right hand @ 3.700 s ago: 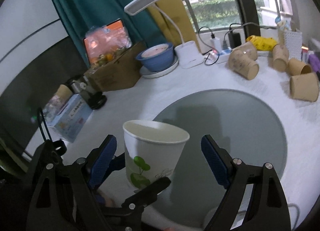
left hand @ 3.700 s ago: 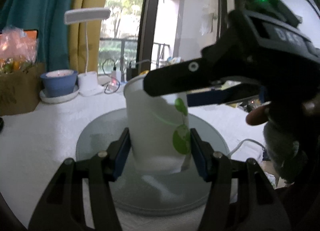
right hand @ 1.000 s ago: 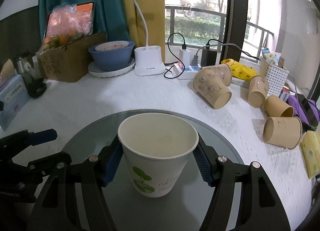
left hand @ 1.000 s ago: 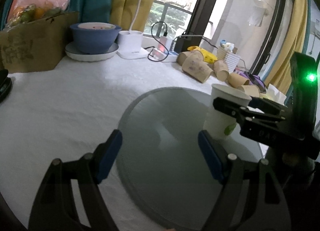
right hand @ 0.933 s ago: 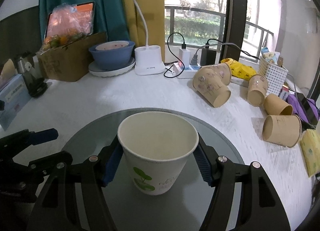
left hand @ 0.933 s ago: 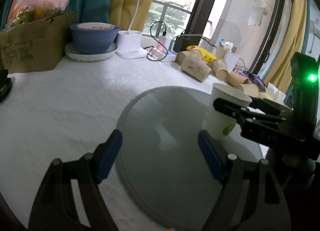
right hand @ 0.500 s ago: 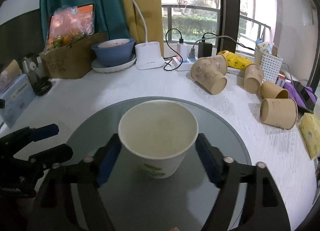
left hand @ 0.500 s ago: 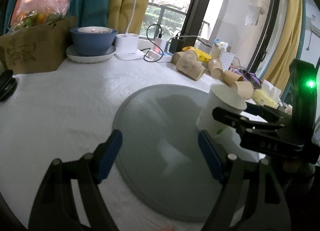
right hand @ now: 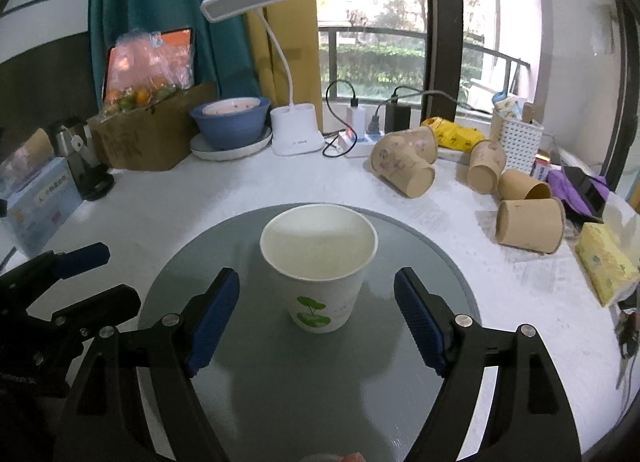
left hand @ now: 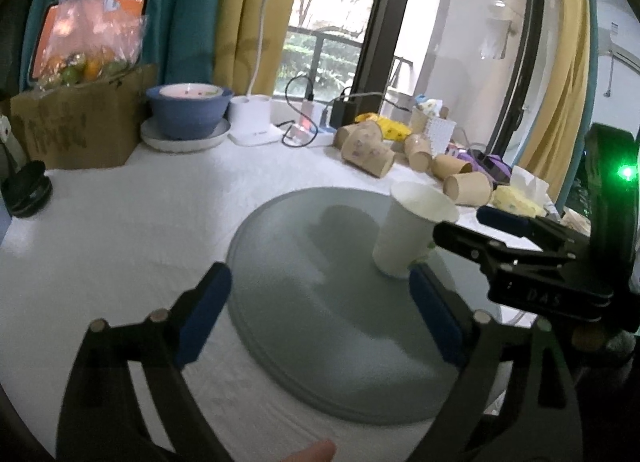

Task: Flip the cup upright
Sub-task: 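Lower the upright cup onto the turntable and open the right tool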

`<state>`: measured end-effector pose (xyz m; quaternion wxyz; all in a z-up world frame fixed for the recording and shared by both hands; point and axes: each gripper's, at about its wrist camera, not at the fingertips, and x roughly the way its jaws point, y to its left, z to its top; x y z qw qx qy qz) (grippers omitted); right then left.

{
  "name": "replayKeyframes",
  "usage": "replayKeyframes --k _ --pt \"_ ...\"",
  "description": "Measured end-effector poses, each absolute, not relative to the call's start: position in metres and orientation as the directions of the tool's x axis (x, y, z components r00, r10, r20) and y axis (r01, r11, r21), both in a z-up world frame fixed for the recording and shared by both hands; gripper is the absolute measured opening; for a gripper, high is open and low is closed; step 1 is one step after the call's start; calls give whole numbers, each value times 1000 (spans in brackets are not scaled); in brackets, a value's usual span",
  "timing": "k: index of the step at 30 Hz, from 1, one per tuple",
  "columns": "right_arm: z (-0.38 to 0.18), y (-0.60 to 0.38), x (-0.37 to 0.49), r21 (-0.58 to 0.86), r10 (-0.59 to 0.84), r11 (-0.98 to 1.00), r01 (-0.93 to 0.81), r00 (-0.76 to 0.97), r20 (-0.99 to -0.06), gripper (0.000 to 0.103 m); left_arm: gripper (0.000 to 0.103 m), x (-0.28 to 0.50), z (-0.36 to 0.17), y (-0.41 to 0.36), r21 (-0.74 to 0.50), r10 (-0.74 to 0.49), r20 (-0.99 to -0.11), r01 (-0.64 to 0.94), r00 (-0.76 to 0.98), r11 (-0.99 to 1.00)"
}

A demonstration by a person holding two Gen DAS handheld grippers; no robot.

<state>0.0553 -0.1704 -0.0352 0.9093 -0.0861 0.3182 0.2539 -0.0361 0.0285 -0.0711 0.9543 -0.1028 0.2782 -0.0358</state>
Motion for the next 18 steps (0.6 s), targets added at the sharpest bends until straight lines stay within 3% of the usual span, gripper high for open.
replayKeyframes --k 18 --pt "28 -202 10 11 416 882 -471 768 -486 82 96 -70 -18 10 -144 -70 -404 12 912 990"
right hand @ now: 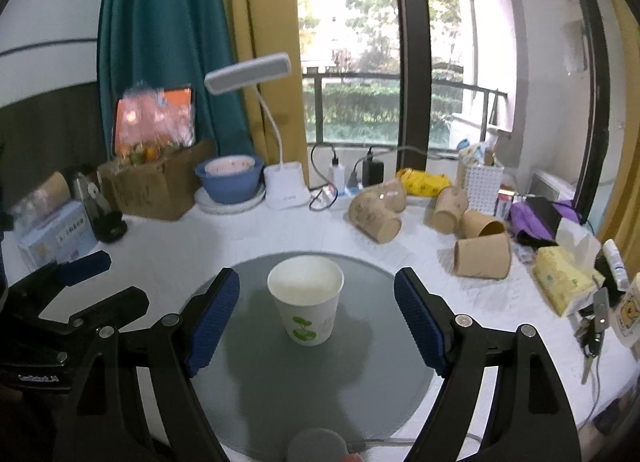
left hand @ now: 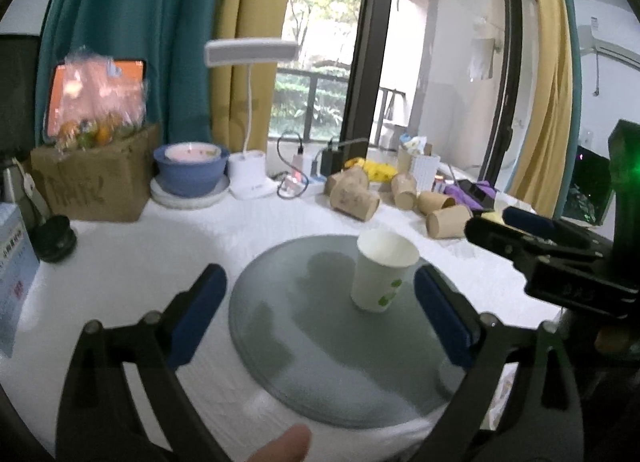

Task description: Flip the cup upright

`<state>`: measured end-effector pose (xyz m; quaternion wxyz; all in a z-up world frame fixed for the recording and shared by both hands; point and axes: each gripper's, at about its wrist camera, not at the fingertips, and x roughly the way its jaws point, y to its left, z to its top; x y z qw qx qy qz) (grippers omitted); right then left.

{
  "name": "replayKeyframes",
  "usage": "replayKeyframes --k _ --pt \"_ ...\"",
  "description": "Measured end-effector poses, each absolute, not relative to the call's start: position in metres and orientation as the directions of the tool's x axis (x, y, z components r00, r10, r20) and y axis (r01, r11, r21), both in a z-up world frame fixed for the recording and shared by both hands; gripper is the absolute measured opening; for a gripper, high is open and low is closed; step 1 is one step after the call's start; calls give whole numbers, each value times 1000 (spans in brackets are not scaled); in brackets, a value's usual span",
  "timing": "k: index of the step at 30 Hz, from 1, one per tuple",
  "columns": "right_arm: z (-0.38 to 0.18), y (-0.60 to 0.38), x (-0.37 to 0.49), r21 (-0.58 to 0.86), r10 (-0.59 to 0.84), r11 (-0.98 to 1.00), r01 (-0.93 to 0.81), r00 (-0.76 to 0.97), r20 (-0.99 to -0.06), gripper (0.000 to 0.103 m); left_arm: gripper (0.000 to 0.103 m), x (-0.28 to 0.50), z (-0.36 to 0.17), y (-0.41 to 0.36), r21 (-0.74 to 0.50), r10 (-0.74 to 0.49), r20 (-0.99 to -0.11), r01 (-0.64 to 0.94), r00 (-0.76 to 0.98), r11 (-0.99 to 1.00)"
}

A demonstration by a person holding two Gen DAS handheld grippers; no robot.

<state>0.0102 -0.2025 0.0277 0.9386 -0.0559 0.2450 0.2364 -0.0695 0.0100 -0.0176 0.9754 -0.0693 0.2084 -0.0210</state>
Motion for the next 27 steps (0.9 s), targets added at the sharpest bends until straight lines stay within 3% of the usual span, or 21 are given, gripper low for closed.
replayKeyframes --k 16,27 --pt "71 -217 -25 19 439 883 -469 810 -389 82 96 -99 32 -5 -27 35 -265 -43 964 999" --pt "78 -218 -32 12 444 881 -473 818 -366 83 96 -107 40 -8 -17 22 -238 -27 971 999"
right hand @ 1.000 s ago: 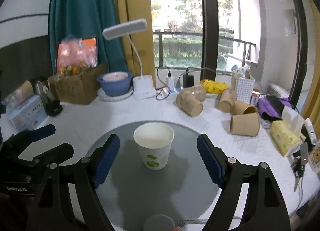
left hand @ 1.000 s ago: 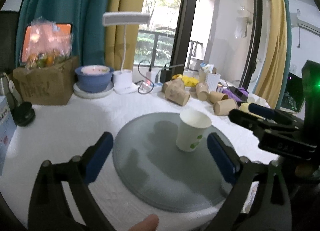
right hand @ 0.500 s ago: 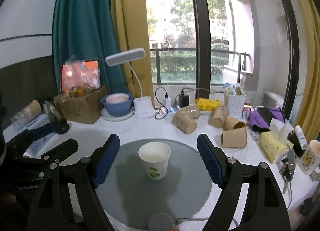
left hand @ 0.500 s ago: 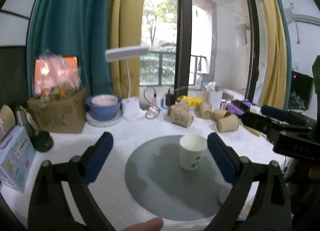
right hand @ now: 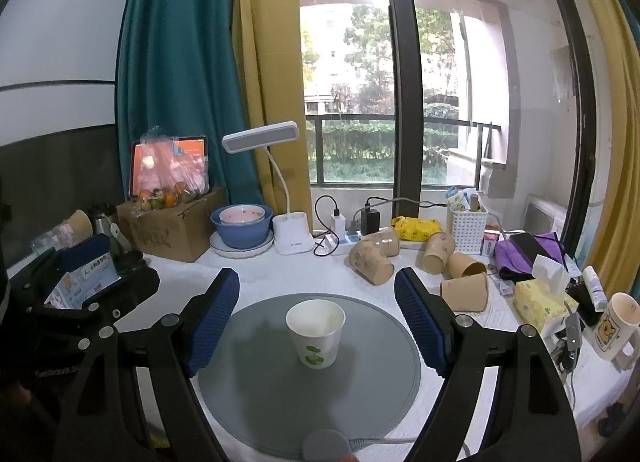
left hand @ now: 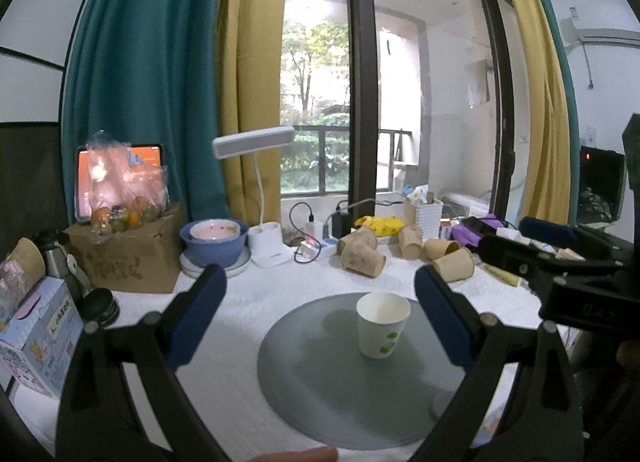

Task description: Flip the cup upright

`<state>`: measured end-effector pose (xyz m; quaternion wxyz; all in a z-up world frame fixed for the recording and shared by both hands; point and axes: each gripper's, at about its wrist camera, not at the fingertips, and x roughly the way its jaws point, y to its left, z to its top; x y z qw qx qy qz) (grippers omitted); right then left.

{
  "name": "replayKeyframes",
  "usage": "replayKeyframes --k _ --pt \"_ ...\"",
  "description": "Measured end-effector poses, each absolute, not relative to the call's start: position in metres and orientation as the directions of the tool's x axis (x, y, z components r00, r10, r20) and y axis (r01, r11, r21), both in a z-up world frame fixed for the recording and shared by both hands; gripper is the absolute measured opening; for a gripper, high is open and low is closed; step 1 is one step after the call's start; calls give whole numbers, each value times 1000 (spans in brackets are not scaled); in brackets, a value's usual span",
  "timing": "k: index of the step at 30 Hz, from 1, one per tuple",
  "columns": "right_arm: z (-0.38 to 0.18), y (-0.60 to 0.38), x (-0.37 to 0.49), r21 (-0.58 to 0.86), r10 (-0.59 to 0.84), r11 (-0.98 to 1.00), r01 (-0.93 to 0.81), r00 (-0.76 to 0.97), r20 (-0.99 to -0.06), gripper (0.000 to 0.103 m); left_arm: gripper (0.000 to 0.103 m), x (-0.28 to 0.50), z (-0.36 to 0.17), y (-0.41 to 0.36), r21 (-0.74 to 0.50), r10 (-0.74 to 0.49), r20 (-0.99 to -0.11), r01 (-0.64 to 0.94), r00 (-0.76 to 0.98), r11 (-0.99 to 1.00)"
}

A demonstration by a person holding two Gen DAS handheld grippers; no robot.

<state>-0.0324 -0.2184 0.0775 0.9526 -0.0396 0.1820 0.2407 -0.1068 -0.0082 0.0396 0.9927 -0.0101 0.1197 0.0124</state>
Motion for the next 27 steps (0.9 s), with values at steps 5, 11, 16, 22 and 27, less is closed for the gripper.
replayKeyframes --k 5,11,16,22,27 --pt "78 -220 -33 12 443 882 -472 820 -362 83 96 -108 40 -7 -22 24 -235 -30 972 999" --pt "79 -220 -33 10 444 881 -473 820 -361 83 96 -108 39 -7 -25 27 -233 -33 972 999" --pt "79 -219 -33 9 443 881 -472 821 -360 83 96 -107 39 -6 -26 26 -234 -33 972 999" --pt "79 -219 -33 10 444 881 -473 820 -362 83 96 -108 38 -5 -26 26 -237 -33 971 999" --pt "79 -219 -34 9 443 881 -473 820 -363 83 96 -109 36 -5 -28 29 -238 -37 971 999"
